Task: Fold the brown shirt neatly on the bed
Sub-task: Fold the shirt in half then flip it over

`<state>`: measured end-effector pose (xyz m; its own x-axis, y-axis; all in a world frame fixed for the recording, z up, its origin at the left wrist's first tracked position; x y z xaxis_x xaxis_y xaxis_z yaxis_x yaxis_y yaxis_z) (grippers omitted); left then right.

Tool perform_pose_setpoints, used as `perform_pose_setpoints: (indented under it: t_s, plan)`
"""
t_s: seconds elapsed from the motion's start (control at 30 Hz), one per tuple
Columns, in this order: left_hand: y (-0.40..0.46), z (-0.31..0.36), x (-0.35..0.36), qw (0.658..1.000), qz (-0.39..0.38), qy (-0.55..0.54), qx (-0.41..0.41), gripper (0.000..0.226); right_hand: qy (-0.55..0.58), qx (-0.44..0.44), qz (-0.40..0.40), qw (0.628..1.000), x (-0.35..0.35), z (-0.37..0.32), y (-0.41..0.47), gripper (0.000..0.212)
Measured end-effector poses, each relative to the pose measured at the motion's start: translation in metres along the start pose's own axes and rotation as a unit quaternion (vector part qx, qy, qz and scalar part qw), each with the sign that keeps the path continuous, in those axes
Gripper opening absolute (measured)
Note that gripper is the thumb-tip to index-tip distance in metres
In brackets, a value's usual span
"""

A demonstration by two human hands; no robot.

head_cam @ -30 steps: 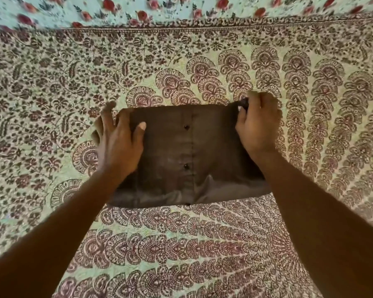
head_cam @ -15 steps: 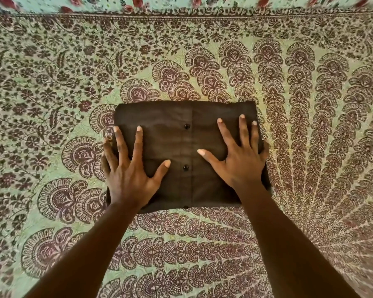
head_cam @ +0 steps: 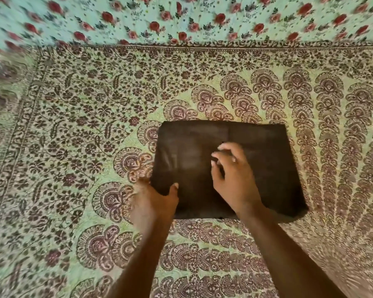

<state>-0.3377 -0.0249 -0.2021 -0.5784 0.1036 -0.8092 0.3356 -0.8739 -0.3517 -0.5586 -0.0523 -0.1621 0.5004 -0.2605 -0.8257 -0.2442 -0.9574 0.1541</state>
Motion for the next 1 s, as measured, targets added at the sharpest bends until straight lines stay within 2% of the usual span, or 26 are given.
perform_pose_setpoints:
  t_s: [0.07,0.1,0.17,0.2,0.27,0.3,0.37,0.43,0.53,0.6,0.7,0.8,0.83,0.93,1.0]
  plan:
    - [0.004,-0.002,-0.005,0.996,-0.022,-0.087,-0.017,0.055,0.086,0.036,-0.069,0.993,0.021,-0.021,0.003,0.008]
    - [0.005,0.004,-0.007,0.992,-0.029,-0.119,0.003,0.042,0.101,0.068,-0.101,0.987,0.028,-0.028,0.007,0.006]
    - [0.004,0.023,-0.013,0.98,-0.043,-0.18,0.078,0.019,0.078,0.143,-0.161,0.973,0.041,-0.039,0.019,0.029]
    - [0.003,0.028,-0.013,0.966,-0.053,-0.227,0.113,0.016,0.05,0.172,-0.193,0.965,0.046,-0.047,0.023,0.038]
    - [-0.003,0.036,-0.007,0.918,-0.103,-0.358,0.132,0.016,-0.053,0.172,-0.253,0.951,0.045,-0.067,0.033,0.048]
    - [-0.008,0.038,-0.004,0.881,-0.142,-0.431,0.129,0.02,-0.081,0.166,-0.287,0.94,0.044,-0.079,0.037,0.052]
    - [-0.019,0.04,0.005,0.808,-0.218,-0.531,0.131,0.031,-0.027,0.22,-0.354,0.909,0.042,-0.092,0.042,0.044]
    - [-0.024,0.035,0.019,0.781,-0.262,-0.548,0.144,0.038,-0.037,0.24,-0.371,0.896,0.048,-0.091,0.046,0.035]
    - [-0.022,0.026,0.033,0.786,-0.271,-0.537,0.142,0.03,-0.125,0.226,-0.308,0.916,0.059,-0.074,0.049,0.027]
    - [-0.026,0.014,0.033,0.786,-0.253,-0.554,0.107,0.018,-0.098,0.245,-0.296,0.918,0.055,-0.062,0.05,0.027]
    - [-0.045,-0.011,0.016,0.812,-0.222,-0.538,0.037,0.031,0.002,0.293,-0.294,0.91,0.033,-0.054,0.043,0.035]
    - [-0.059,-0.033,-0.006,0.82,-0.201,-0.535,0.014,0.041,0.151,0.335,-0.291,0.883,-0.005,-0.064,0.021,0.057]
    - [-0.06,-0.04,-0.011,0.826,-0.196,-0.529,0.008,0.042,0.197,0.33,-0.296,0.874,-0.019,-0.074,0.011,0.057]
    - [-0.064,-0.053,-0.037,0.819,-0.194,-0.54,0.009,0.042,0.325,0.248,-0.325,0.853,-0.063,-0.13,-0.019,0.03]
    - [-0.066,-0.062,-0.058,0.821,-0.189,-0.539,0.024,0.042,0.408,0.214,-0.328,0.825,-0.084,-0.166,-0.042,0.026]
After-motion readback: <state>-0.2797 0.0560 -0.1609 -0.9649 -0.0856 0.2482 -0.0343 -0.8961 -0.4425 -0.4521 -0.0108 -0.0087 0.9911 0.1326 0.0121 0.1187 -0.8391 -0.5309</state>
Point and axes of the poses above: each hand's wrist, its own y-axis towards the middle knuckle, its own x-axis out of the palm, z = x × y, the point moved 6 cm from there along y, towards the middle knuckle, and after that the axes turned 13 degrees about x, right-handed, at the moved point
